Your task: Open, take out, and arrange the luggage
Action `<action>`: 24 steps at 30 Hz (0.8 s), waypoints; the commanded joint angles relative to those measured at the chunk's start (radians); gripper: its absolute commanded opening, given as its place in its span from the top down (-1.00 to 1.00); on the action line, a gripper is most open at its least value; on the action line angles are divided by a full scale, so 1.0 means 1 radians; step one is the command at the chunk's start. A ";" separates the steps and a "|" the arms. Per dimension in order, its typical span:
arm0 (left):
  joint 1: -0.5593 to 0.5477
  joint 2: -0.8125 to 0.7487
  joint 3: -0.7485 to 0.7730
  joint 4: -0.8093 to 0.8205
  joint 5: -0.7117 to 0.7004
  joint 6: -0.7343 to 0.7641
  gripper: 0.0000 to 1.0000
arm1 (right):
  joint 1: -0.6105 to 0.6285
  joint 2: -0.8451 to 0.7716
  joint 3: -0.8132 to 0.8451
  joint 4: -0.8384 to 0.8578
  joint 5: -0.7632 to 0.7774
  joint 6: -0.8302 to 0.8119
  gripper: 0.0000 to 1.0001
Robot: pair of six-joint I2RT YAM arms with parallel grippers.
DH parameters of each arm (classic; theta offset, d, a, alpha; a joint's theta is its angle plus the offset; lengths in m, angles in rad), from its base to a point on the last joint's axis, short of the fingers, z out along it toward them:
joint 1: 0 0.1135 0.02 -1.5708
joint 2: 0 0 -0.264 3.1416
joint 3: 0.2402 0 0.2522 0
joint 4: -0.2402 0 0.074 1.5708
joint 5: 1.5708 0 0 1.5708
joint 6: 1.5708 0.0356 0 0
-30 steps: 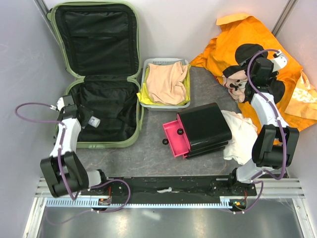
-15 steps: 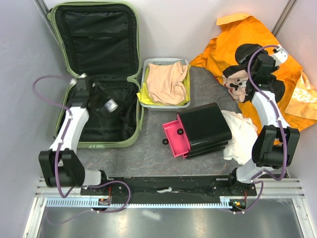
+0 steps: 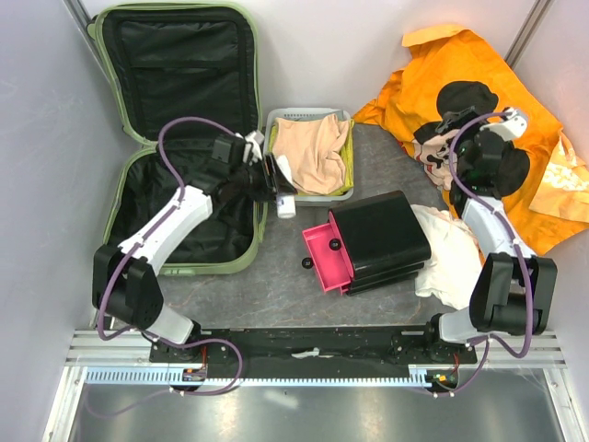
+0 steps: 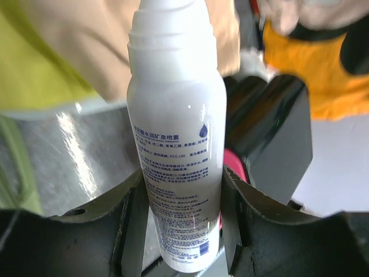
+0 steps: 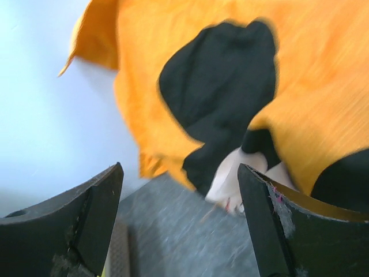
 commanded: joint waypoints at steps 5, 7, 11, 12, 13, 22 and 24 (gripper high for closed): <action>-0.093 -0.213 -0.226 0.133 0.033 -0.054 0.74 | 0.122 -0.148 -0.101 0.042 -0.335 -0.001 -0.75; -0.124 -0.250 -0.277 0.140 0.021 -0.088 0.74 | 0.127 -0.150 -0.069 0.019 -0.373 -0.033 -0.77; -0.182 -0.310 -0.344 0.212 0.001 -0.159 0.73 | 0.170 -0.205 -0.095 -0.006 -0.373 -0.032 -0.78; -0.202 -0.316 -0.369 0.244 0.001 -0.174 0.74 | 0.173 -0.217 -0.110 0.000 -0.365 -0.027 -0.77; -0.212 -0.316 -0.381 0.257 -0.002 -0.201 0.73 | 0.174 -0.241 -0.142 0.006 -0.349 -0.024 -0.77; -0.297 -0.350 -0.550 0.496 -0.178 -0.439 0.79 | 0.176 -0.341 -0.170 -0.061 -0.298 -0.069 -0.79; -0.320 -0.345 -0.556 0.528 -0.220 -0.462 0.78 | 0.176 -0.352 -0.170 -0.078 -0.289 -0.082 -0.80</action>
